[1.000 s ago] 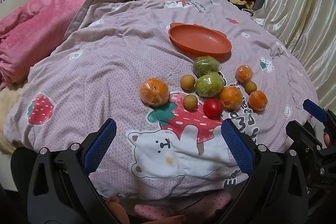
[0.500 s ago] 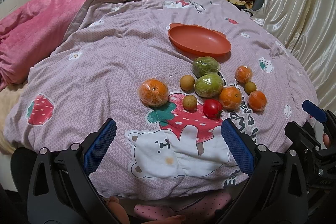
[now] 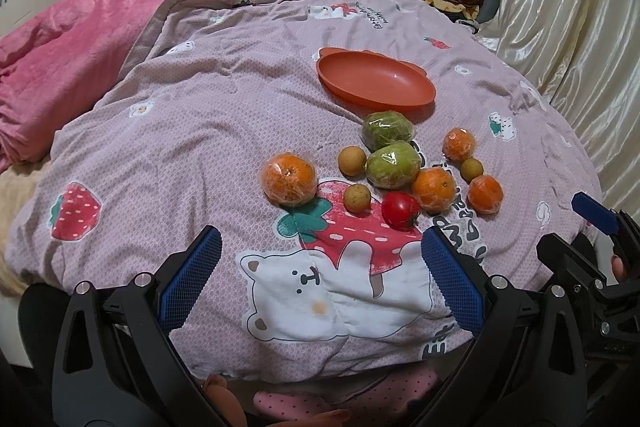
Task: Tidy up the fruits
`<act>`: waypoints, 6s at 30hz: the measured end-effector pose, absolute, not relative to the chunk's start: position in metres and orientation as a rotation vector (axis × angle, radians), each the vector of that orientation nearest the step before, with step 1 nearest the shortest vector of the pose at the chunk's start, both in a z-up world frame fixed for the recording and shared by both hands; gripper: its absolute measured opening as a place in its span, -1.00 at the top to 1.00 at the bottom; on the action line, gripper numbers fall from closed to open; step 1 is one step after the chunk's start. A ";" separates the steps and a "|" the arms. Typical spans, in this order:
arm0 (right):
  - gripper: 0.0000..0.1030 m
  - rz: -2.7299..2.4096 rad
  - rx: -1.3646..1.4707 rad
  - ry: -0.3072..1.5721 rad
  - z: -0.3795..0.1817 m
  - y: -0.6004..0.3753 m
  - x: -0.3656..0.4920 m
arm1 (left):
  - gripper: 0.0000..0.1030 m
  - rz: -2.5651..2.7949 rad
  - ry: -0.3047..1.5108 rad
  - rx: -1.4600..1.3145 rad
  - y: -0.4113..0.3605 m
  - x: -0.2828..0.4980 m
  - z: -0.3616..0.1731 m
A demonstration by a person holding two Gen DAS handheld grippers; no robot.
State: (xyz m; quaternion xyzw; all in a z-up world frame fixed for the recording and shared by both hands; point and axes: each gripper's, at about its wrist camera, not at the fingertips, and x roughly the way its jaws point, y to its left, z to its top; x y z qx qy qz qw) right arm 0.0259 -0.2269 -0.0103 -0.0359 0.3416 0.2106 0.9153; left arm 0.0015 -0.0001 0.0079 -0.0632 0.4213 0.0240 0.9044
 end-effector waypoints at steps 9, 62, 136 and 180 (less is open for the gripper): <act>-0.92 0.432 -0.076 0.703 -0.010 -0.227 0.026 | -0.83 0.048 0.869 -0.131 0.000 0.001 0.008; -0.25 0.430 -0.112 0.869 -0.069 -0.224 0.101 | 0.06 -0.040 0.959 -0.138 0.035 0.070 -0.039; 0.29 0.687 -0.275 0.880 -0.046 -0.148 0.244 | 0.33 -0.228 1.033 -0.157 0.006 0.252 -0.021; -0.17 0.647 -0.168 0.787 -0.015 -0.190 0.213 | -0.01 -0.230 0.929 -0.164 0.010 0.220 0.008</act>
